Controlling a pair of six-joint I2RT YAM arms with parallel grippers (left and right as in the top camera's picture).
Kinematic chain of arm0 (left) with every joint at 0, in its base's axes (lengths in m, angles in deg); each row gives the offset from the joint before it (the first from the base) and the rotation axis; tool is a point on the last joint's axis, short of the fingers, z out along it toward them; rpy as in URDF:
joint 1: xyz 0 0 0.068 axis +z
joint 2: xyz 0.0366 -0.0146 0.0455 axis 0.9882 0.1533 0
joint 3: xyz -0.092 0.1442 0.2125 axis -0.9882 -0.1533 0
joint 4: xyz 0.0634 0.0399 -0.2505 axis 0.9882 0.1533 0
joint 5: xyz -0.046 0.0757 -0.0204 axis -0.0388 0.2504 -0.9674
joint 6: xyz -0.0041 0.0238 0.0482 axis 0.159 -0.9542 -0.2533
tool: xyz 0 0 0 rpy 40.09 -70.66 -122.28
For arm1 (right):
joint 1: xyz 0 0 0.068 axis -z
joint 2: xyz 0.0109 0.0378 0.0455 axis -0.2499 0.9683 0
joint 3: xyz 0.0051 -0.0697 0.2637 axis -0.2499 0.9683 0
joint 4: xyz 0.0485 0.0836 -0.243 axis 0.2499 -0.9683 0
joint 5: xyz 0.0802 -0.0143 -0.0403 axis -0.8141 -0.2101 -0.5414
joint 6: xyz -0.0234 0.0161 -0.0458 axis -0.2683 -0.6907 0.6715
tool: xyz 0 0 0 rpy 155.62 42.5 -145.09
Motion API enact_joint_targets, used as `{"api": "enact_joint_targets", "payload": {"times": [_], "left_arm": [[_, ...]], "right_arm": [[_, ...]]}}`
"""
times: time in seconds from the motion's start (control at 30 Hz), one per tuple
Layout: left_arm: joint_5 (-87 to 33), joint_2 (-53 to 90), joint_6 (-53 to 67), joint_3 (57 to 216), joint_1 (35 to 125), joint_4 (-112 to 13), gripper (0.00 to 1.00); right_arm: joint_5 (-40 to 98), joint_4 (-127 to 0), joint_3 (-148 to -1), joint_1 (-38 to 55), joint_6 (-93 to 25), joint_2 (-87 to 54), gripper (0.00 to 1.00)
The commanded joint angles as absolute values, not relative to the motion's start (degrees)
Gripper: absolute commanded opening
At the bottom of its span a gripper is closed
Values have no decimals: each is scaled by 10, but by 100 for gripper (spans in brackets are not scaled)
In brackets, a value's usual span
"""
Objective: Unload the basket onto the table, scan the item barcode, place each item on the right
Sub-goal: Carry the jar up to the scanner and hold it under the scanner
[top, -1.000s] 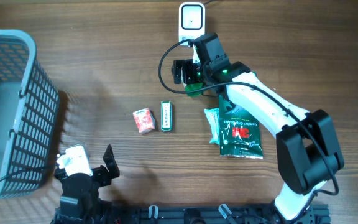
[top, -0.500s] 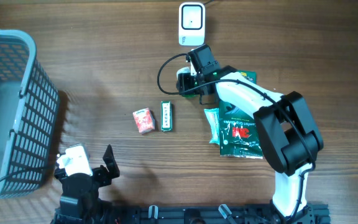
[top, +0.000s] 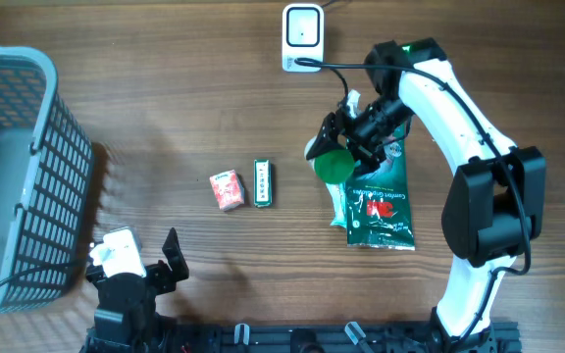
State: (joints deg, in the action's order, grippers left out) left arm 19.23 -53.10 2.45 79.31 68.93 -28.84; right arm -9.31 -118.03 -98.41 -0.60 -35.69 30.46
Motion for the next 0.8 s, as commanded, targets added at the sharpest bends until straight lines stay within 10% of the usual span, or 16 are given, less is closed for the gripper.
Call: {"api": "enact_joint_targets", "payload": {"times": [0.0, 0.77], "left_arm": [[196, -533, 29, 790, 693, -290, 100], [196, -533, 29, 790, 693, -290, 100]], "right_arm": [[-117, -1206, -991, -7, -332, 294, 44], [257, -238, -995, -49, -520, 445, 56]]}}
